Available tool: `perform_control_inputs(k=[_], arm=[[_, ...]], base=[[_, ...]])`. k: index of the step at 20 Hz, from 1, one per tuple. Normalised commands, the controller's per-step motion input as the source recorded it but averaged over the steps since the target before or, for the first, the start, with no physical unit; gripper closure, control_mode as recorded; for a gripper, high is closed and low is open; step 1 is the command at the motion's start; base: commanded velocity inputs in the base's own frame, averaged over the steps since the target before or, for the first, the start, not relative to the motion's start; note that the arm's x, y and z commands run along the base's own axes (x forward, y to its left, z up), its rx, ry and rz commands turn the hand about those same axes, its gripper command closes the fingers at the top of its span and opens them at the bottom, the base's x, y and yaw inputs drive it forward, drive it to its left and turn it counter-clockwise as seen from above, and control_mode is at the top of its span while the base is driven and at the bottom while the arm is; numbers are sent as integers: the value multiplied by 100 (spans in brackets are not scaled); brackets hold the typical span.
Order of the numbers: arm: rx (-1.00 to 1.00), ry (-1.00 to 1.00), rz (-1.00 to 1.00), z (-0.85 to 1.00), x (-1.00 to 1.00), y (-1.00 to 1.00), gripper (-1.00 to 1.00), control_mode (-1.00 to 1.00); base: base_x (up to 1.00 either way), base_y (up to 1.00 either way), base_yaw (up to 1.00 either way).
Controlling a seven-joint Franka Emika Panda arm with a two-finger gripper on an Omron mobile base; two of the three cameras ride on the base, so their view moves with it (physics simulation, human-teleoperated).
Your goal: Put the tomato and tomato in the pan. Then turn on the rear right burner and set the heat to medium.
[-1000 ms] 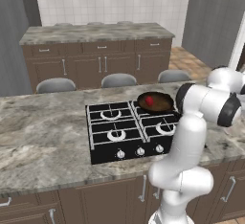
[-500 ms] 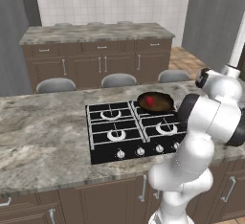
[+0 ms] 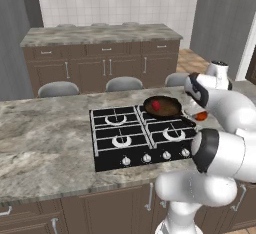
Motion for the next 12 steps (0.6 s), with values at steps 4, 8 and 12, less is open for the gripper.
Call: perform_control_inputs(k=[4,8,12], arm=[[-3,5,-12,27,28,37,100,-100],[0,6,-23,2,53,28,100,-100],[0,0,-28,0,57,19,100,-100]], base=[[0,0,0],[0,0,0],[0,0,0]])
